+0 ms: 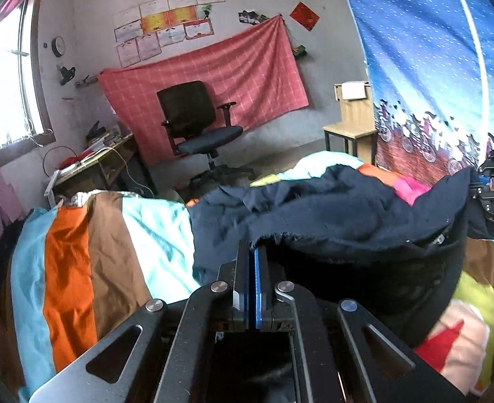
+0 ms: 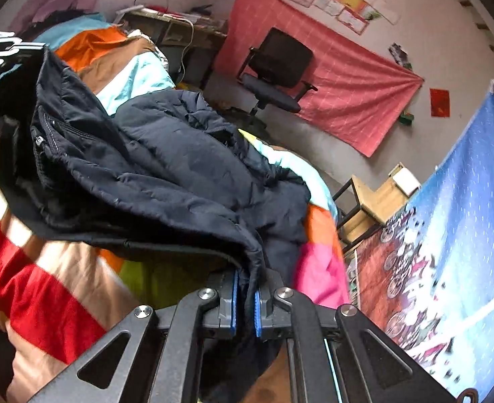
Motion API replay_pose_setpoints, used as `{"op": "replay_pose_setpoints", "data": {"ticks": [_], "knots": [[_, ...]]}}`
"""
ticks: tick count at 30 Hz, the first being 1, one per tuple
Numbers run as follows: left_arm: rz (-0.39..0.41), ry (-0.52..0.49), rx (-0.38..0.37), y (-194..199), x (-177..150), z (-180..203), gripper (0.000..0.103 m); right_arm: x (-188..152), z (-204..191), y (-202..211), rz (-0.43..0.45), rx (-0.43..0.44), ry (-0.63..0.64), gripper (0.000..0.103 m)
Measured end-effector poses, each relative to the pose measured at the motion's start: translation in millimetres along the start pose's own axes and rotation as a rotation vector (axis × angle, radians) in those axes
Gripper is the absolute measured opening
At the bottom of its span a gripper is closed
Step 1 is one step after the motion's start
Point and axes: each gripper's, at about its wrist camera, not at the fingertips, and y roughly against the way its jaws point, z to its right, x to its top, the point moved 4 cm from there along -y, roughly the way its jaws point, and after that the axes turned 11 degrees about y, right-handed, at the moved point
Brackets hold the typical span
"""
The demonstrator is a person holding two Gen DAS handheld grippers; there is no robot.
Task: Fold large clothes
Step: 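Lift the held jacket edge with both tools and fold it over the body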
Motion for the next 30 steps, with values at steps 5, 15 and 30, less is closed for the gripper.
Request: {"op": "replay_pose_setpoints", "data": {"ticks": [5, 15, 30], "knots": [[-0.028, 0.023, -0.044, -18.1, 22.1, -10.8, 0.001, 36.4, 35.1, -17.6, -0.027, 0.001, -0.005, 0.007], [-0.216, -0.086, -0.324, -2.4, 2.6, -32.5, 0.003, 50.1, 59.7, -44.0, -0.015, 0.032, -0.078, 0.007], [-0.401, -0.235, -0.53, 29.1, -56.8, 24.3, 0.061, 69.8, 46.3, -54.1, -0.012, 0.05, -0.046, 0.007]]}}
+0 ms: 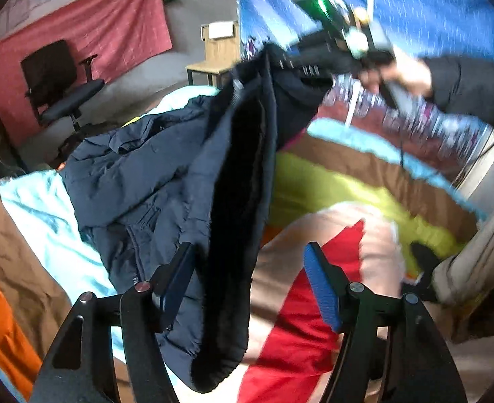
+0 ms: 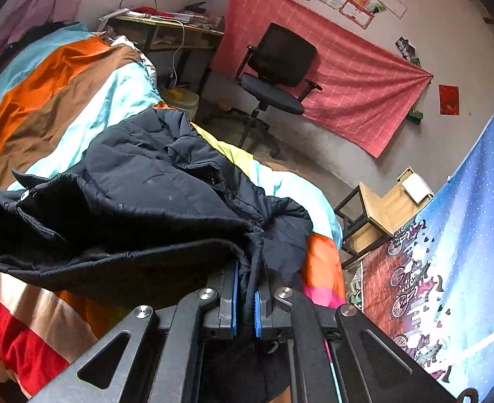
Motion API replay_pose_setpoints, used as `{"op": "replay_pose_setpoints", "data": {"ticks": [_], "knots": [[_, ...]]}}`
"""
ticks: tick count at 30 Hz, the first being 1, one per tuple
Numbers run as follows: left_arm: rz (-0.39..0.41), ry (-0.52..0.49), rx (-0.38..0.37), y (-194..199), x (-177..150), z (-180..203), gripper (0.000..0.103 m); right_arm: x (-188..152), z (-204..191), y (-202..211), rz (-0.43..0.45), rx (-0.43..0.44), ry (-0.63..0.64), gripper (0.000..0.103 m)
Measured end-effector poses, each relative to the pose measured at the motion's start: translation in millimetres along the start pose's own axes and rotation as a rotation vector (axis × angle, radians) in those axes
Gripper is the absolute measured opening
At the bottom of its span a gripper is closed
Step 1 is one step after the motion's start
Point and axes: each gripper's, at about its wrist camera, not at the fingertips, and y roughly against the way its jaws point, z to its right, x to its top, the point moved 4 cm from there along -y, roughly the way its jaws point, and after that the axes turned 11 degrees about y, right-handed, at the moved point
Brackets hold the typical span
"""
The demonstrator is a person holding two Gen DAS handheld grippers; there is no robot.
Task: Fold large clothes
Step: 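Lift the held jacket edge with both tools and fold it over the body, then lower the folded part onto the jacket and open both tools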
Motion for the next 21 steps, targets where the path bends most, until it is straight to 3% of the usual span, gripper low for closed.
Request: {"op": "replay_pose_setpoints", "data": {"ticks": [3, 5, 7, 10, 14, 21], "knots": [[-0.041, 0.01, 0.093, -19.8, -0.5, -0.8, 0.061, 0.8, 1.4, -0.8, 0.004, 0.006, -0.007, 0.007], [-0.046, 0.018, 0.146, -26.5, 0.5, -2.8, 0.051, 0.9, 1.9, -1.3, 0.006, 0.012, -0.009, 0.007], [-0.057, 0.001, 0.216, -29.6, 4.2, -5.6, 0.014, 0.8, 3.5, -1.6, 0.01, 0.017, -0.008, 0.007], [-0.045, -0.029, 0.303, -29.1, 13.5, -13.4, 0.007, 0.9, 8.2, -2.9, 0.015, 0.029, -0.015, 0.007], [-0.003, -0.042, 0.408, -18.3, 39.6, -25.3, 0.005, 4.7, 24.1, -7.3, 0.034, 0.034, -0.053, 0.007], [0.093, -0.029, 0.621, -21.7, 117.2, -77.3, 0.004, 17.5, 60.4, -33.8, 0.077, 0.045, -0.149, 0.007]]}}
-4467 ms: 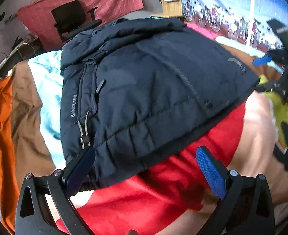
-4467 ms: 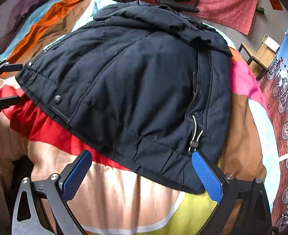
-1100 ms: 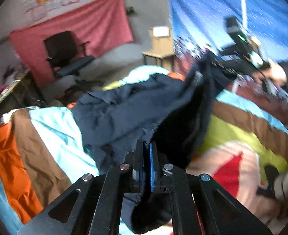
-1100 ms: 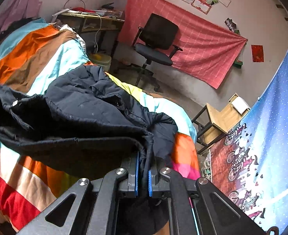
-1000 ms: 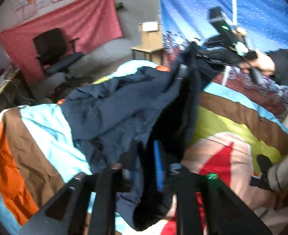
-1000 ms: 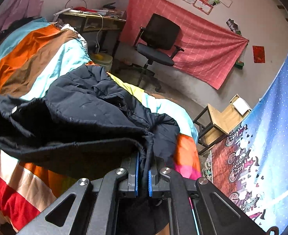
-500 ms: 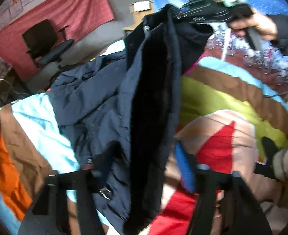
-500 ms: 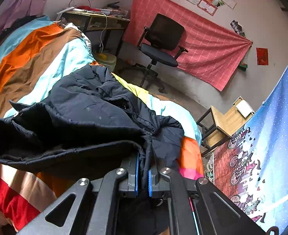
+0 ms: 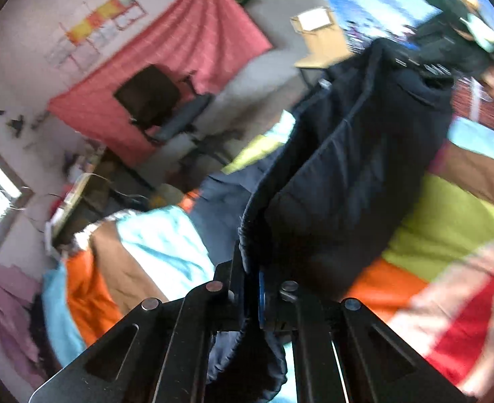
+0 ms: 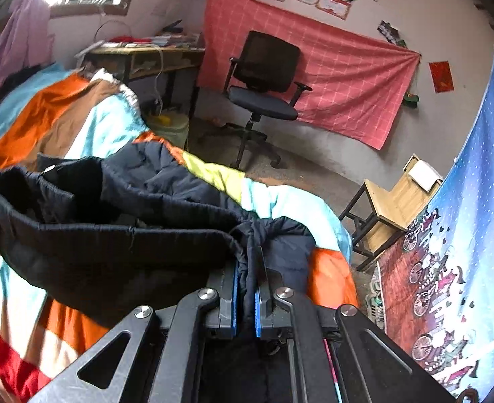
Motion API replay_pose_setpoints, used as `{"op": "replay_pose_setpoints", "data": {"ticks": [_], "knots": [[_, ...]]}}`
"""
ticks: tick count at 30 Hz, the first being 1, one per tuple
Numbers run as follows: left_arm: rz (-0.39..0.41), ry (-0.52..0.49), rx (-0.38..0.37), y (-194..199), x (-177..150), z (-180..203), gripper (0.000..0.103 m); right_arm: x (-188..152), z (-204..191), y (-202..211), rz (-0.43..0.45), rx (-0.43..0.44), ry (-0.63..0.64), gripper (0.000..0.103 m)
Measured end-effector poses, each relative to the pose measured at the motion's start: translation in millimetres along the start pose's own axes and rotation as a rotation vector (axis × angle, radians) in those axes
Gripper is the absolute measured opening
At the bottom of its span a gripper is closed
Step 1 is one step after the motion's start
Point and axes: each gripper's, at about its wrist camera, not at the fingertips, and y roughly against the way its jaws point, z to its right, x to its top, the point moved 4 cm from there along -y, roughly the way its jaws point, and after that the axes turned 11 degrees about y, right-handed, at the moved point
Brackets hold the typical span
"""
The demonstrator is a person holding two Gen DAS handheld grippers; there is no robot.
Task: Fold large clothes
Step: 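Lower the folded part onto the jacket and open both tools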
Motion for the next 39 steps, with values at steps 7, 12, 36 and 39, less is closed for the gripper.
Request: {"op": "replay_pose_setpoints", "data": {"ticks": [7, 12, 36, 39], "knots": [[0.112, 0.113, 0.156, -67.3, 59.3, -34.1, 0.004, 19.6, 34.0, -40.7, 0.01, -0.009, -0.068, 0.007], [0.11, 0.193, 0.198, -122.2, 92.2, -45.6, 0.002, 32.1, 47.5, -73.1, -0.013, -0.041, -0.034, 0.007], [0.147, 0.527, -0.041, -180.3, 132.1, -55.6, 0.003, -0.7, 64.7, -219.6, -0.032, 0.01, -0.206, 0.012], [0.102, 0.53, -0.114, -174.9, 116.5, -40.9, 0.026, -4.3, 70.4, -220.2, -0.069, 0.012, -0.215, 0.033]]}}
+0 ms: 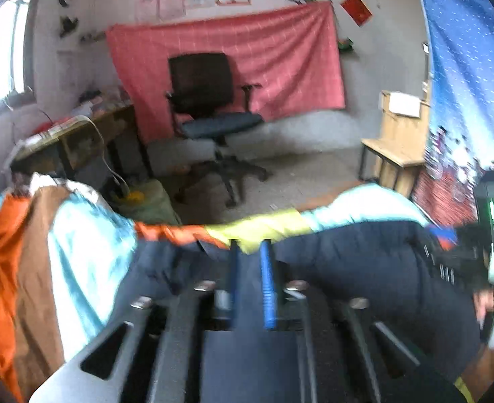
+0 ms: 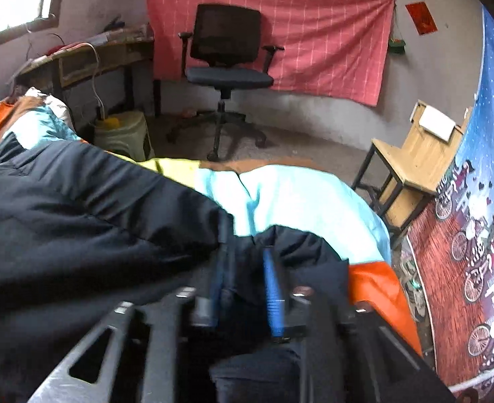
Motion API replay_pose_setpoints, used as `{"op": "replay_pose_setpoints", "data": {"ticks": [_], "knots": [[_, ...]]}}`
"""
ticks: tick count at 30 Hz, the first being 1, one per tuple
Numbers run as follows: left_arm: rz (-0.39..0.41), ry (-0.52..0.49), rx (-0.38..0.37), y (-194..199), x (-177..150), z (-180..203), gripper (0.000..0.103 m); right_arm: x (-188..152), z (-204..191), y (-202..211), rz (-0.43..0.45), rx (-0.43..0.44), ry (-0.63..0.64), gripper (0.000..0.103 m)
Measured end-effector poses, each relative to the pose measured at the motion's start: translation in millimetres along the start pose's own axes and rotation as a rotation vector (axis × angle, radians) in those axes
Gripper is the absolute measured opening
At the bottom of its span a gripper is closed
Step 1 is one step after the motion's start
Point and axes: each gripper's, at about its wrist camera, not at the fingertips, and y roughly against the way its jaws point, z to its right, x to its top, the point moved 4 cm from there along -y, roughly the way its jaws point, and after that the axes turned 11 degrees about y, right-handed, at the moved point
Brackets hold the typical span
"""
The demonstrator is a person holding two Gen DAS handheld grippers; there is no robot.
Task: Fold large clothes
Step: 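Lower the folded part onto the jacket and open both tools, then press the folded jacket flat with both open tools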
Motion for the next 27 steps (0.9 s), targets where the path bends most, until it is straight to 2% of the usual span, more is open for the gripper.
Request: {"op": "replay_pose_setpoints", "data": {"ticks": [1, 2, 4, 5, 6, 7, 9, 11, 13, 16, 18, 19, 21, 27], "knots": [[-0.03, -0.009, -0.026, 1.1, -9.6, 3.4, 0.038, -0.2, 4.6, 2.0, 0.005, 0.006, -0.017, 0.042], [-0.045, -0.015, -0.037, 2.1, -16.4, 8.3, 0.039, -0.7, 12.0, 7.1, 0.016, 0.019, -0.049, 0.06], [-0.062, -0.02, -0.072, 8.5, -27.2, 11.7, 0.039, -1.5, 26.8, 18.3, 0.049, 0.035, -0.122, 0.076], [-0.067, -0.014, -0.089, 13.1, -30.8, 13.3, 0.04, -2.6, 32.2, 25.9, 0.071, 0.05, -0.152, 0.076], [-0.075, 0.0, -0.103, 16.6, -32.7, 13.9, 0.048, -4.8, 37.2, 33.4, 0.091, 0.074, -0.177, 0.076], [-0.083, 0.014, -0.115, 20.1, -33.6, 14.3, 0.061, -8.9, 41.5, 43.3, 0.112, 0.103, -0.201, 0.08], [-0.078, 0.045, -0.143, 29.5, -34.1, 14.9, 0.067, -21.5, 43.4, 63.5, 0.154, 0.161, -0.226, 0.088], [-0.09, 0.052, -0.168, 34.8, -37.0, 18.3, 0.067, -34.8, 36.0, 81.6, 0.198, 0.217, -0.216, 0.095], [-0.114, 0.034, -0.17, 34.0, -42.1, 21.6, 0.067, -48.4, 20.5, 93.5, 0.209, 0.267, -0.149, 0.096], [-0.112, -0.029, -0.12, 27.1, -52.2, 29.0, 0.067, -62.1, -5.4, 94.3, 0.182, 0.317, -0.04, 0.096], [-0.107, -0.037, -0.095, 22.1, -56.8, 32.7, 0.068, -65.1, -14.5, 92.3, 0.184, 0.25, 0.012, 0.096], [-0.105, -0.033, -0.087, 20.1, -56.5, 34.0, 0.07, -64.9, -16.3, 91.2, 0.196, 0.251, 0.015, 0.096], [-0.098, -0.029, -0.074, 14.4, -57.3, 34.2, 0.074, -63.1, -22.2, 79.9, 0.16, 0.324, 0.005, 0.096], [-0.072, -0.006, -0.021, -8.4, -54.3, 25.7, 0.087, -35.8, -23.6, 47.6, 0.17, 0.291, -0.004, 0.096]]}}
